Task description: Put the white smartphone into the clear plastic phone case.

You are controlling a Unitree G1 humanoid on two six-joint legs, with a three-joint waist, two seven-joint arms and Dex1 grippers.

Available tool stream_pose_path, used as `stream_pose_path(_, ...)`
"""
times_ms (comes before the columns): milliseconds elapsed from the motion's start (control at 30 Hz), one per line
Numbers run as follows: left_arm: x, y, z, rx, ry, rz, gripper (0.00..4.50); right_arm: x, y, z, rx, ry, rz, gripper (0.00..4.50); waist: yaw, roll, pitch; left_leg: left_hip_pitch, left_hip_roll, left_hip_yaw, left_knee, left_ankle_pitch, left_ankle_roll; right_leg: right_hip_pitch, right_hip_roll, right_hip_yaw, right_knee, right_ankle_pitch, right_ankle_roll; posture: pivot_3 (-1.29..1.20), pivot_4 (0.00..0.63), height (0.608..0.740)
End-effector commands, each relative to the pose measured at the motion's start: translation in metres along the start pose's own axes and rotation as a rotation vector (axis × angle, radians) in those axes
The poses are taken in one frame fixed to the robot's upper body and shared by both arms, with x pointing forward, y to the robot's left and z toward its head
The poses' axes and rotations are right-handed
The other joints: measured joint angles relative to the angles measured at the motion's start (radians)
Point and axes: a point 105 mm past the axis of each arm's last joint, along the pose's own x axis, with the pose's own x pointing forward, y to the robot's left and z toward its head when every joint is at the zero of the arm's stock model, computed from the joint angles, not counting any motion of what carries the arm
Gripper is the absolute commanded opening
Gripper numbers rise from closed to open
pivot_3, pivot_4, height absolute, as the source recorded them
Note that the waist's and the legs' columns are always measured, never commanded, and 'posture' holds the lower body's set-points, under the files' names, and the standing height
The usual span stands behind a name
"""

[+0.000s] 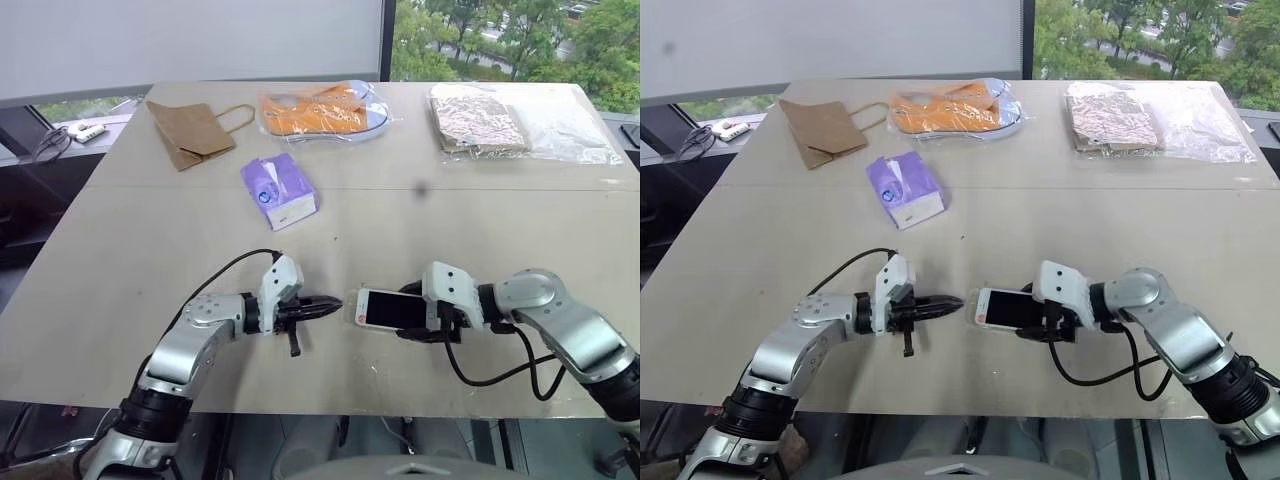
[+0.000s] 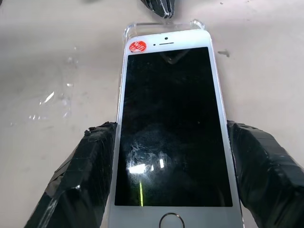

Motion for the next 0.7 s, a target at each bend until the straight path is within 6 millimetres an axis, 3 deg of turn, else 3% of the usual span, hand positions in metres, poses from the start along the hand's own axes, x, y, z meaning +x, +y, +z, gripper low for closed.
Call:
stream_pose_path(33, -0.003, 0.001, 0.003, 0.025, -0.014, 0.000, 0.00, -0.013, -0.002, 0.011, -0.063, 0.008, -0.023, 3.01, 0.000, 0.000, 0.000, 0.000, 0.000, 0.000, 0.000, 0.000, 0.000, 0.000, 0.000, 0.000, 0.000, 0.000, 0.000, 0.00, 0.150, 0.740)
stream_pose_path(400, 0.004, 0.003, 0.008, 0.041, -0.010, -0.015, 0.00, -0.028, 0.004, 0.013, -0.098, 0.140, 0.030, 3.01, 0.000, 0.000, 0.000, 0.000, 0.000, 0.000, 0.000, 0.000, 0.000, 0.000, 0.000, 0.000, 0.000, 0.000, 0.000, 0.00, 0.150, 0.740)
stream_pose_path(700, 0.009, -0.003, 0.016, 0.044, -0.012, -0.022, 0.00, -0.040, -0.009, 0.018, -0.356, 0.270, -0.010, 3.01, 0.000, 0.000, 0.000, 0.000, 0.000, 0.001, 0.000, 0.000, 0.000, 0.000, 0.000, 0.000, 0.000, 0.000, 0.000, 0.00, 0.150, 0.740)
